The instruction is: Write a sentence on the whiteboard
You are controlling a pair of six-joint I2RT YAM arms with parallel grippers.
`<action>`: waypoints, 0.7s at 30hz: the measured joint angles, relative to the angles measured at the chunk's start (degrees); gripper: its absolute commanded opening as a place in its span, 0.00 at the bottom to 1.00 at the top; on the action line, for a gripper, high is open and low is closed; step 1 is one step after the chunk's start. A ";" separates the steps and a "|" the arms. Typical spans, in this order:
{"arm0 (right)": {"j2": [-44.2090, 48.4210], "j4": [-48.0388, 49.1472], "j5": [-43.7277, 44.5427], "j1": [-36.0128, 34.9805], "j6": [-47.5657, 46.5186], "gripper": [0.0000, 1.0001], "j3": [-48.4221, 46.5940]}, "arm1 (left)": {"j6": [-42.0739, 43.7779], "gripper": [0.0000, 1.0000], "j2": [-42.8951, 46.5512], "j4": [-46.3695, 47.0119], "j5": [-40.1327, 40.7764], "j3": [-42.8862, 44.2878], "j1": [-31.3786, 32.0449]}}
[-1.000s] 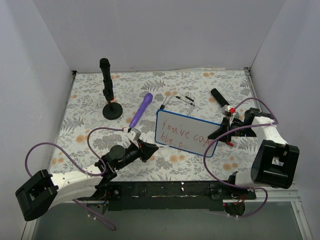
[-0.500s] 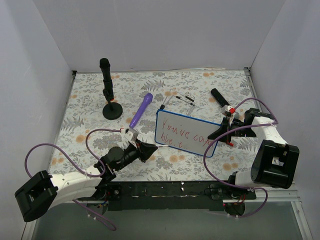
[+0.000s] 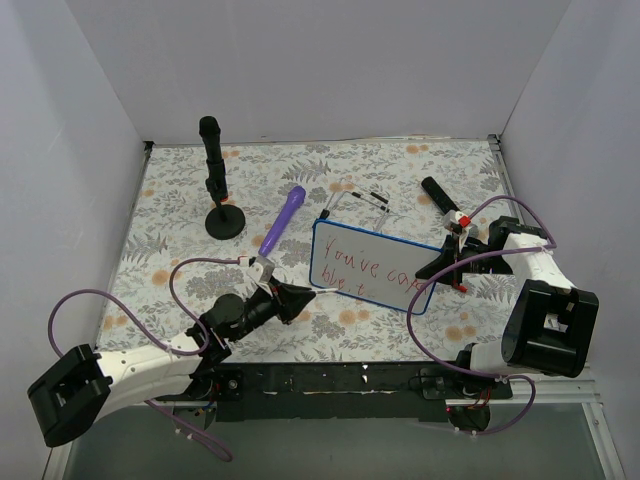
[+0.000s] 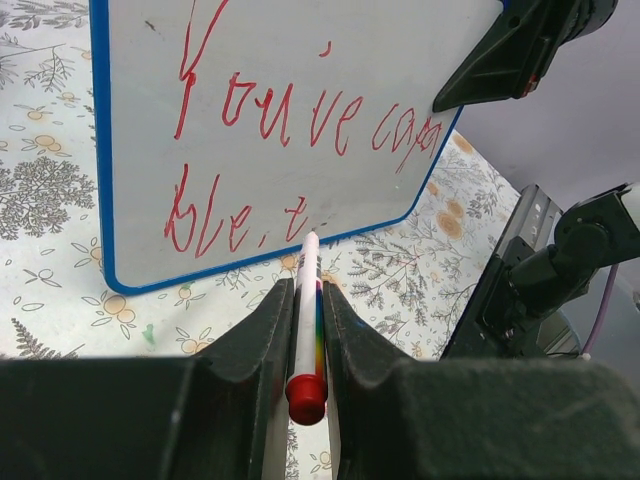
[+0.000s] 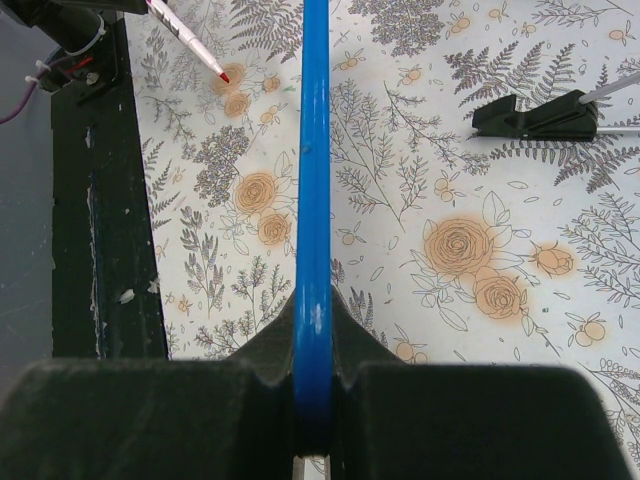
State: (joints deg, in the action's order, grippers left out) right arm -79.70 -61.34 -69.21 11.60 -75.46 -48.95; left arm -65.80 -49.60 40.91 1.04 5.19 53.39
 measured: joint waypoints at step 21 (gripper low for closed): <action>1.22 0.74 0.02 0.00 0.28 0.01 1.07 | -1.33 0.00 1.64 -1.01 -6.14 0.44 0.00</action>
State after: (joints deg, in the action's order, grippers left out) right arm -78.48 -60.60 -69.19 11.60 -75.18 -47.88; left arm -67.13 -47.97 39.90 -5.10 5.63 53.39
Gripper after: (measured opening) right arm 0.089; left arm 0.130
